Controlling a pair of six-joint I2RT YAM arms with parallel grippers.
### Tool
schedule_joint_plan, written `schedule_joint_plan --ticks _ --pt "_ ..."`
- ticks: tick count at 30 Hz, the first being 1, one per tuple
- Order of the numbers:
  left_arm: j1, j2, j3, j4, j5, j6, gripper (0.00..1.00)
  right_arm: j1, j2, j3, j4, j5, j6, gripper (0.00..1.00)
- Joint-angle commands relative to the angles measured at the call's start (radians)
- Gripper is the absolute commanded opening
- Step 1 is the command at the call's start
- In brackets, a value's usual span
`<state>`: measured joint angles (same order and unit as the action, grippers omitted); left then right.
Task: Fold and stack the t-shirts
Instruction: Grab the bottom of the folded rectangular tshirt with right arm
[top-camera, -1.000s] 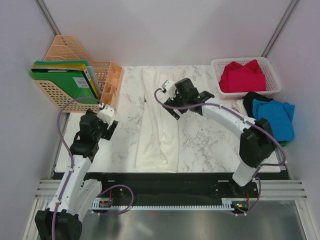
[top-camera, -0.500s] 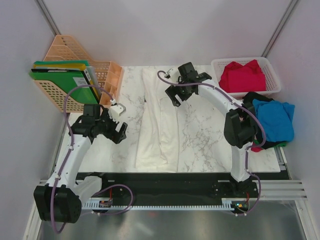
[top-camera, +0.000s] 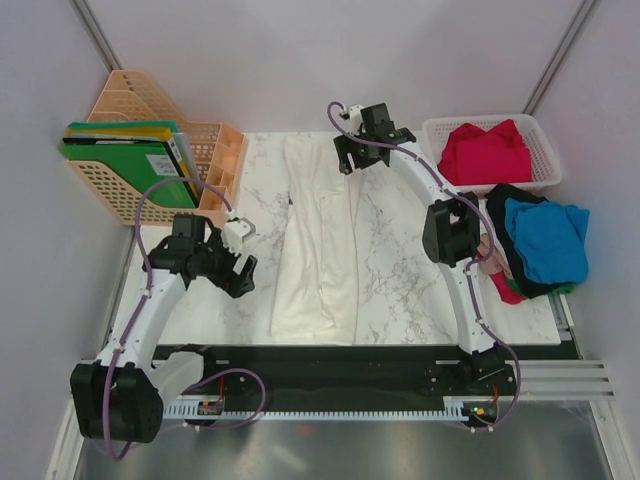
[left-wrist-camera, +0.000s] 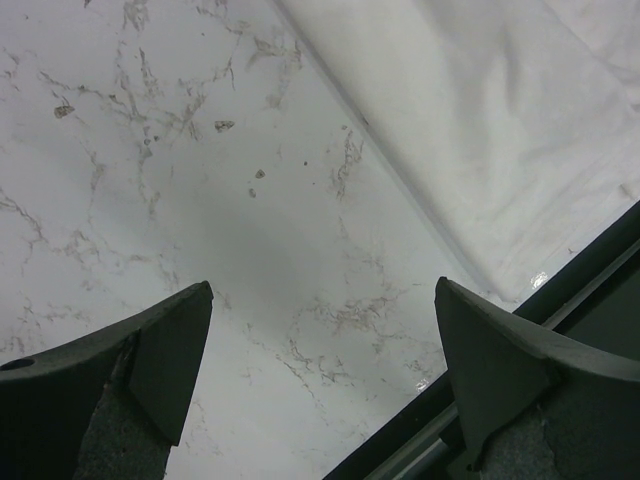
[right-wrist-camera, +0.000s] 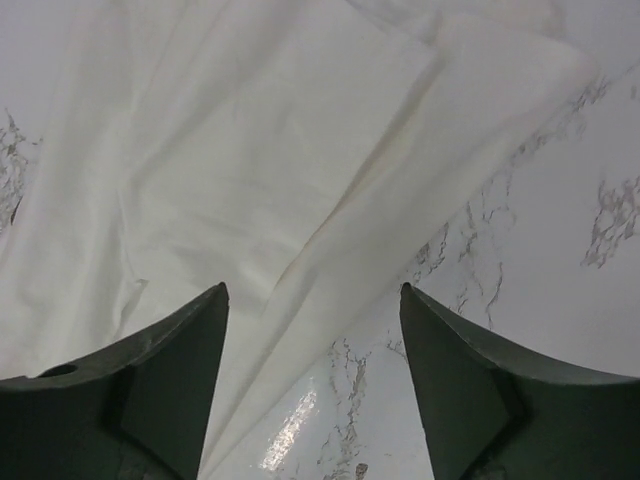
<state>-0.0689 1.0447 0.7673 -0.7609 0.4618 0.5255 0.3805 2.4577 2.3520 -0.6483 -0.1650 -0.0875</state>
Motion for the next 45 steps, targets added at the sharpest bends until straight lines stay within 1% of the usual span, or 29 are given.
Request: schedule_joint_plan --ticks 1,3,5,7,8,10,17,19,20,22,25,33,37,45 --pt "0.003 -0.043 -0.016 -0.006 -0.025 0.044 0.99 -0.032 0.018 0.015 0.036 -0.037 0.084 0.83" --pt "0.003 -0.043 -0.019 -0.006 -0.023 0.041 0.99 -0.049 0.026 0.015 0.05 -0.059 0.088 0.86" --pt "0.003 -0.04 -0.02 -0.009 -0.023 0.031 0.99 -0.061 0.046 0.038 0.061 -0.115 0.127 0.86" --pt "0.003 -0.041 -0.02 -0.012 -0.025 0.027 0.99 -0.077 0.041 0.015 0.097 -0.146 0.149 0.83" --pt "0.003 -0.041 -0.019 -0.012 -0.028 0.019 0.99 -0.081 0.034 -0.005 0.151 -0.187 0.16 0.82" --pt "0.003 -0.044 -0.02 -0.014 -0.034 0.013 0.99 -0.089 0.018 -0.042 0.2 -0.217 0.198 0.76" --pt "0.003 -0.055 -0.039 -0.018 -0.084 0.008 0.99 -0.092 0.058 -0.065 0.344 -0.35 0.316 0.73" --pt "0.004 -0.061 -0.049 -0.02 -0.094 0.008 0.99 -0.094 0.067 -0.094 0.386 -0.392 0.347 0.72" --pt "0.003 -0.067 -0.054 -0.02 -0.103 0.007 0.99 -0.094 0.066 -0.103 0.419 -0.395 0.353 0.72" --pt "0.003 -0.072 -0.063 -0.018 -0.11 0.005 0.99 -0.095 0.081 -0.093 0.434 -0.396 0.367 0.72" --pt "0.003 -0.078 -0.072 -0.021 -0.121 -0.001 0.99 -0.095 0.113 -0.073 0.43 -0.4 0.377 0.72" --pt "0.004 -0.087 -0.076 -0.028 -0.129 -0.007 0.99 -0.104 0.156 -0.083 0.435 -0.384 0.354 0.71" --pt "0.003 -0.083 -0.071 -0.029 -0.13 -0.007 0.99 -0.104 0.158 -0.103 0.464 -0.395 0.367 0.71" --pt "0.003 -0.092 -0.065 -0.04 -0.132 -0.009 0.99 -0.104 0.165 -0.114 0.463 -0.381 0.35 0.7"
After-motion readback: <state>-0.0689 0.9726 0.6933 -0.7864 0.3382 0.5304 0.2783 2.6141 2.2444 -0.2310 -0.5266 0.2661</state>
